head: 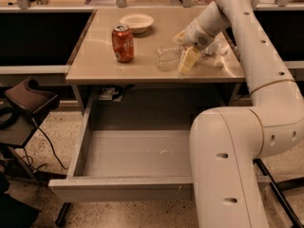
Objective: Place water bottle into top drawer
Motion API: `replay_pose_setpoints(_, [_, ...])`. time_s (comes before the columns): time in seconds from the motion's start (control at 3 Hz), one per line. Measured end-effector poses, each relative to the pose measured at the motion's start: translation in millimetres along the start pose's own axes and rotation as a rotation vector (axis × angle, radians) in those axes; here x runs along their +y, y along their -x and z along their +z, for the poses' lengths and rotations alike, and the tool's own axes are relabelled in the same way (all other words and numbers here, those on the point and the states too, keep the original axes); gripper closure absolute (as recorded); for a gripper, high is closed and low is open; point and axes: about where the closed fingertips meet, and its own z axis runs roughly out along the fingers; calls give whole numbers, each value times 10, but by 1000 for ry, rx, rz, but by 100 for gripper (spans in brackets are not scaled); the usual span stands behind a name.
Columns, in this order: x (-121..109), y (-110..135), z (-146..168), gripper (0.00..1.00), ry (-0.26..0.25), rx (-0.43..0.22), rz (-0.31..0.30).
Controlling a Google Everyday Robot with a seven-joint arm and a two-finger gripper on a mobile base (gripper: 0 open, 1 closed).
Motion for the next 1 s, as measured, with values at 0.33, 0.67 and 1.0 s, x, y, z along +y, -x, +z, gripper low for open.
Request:
replay_pose_setpoints(0.33, [-72,22,47,19,-21,-9,1])
replay_pose_setpoints(0.67, [-73,23,47,42,-21,-9,1])
replay_pose_setpoints(1.0, [-109,119,-20,66,-48,-22,-9])
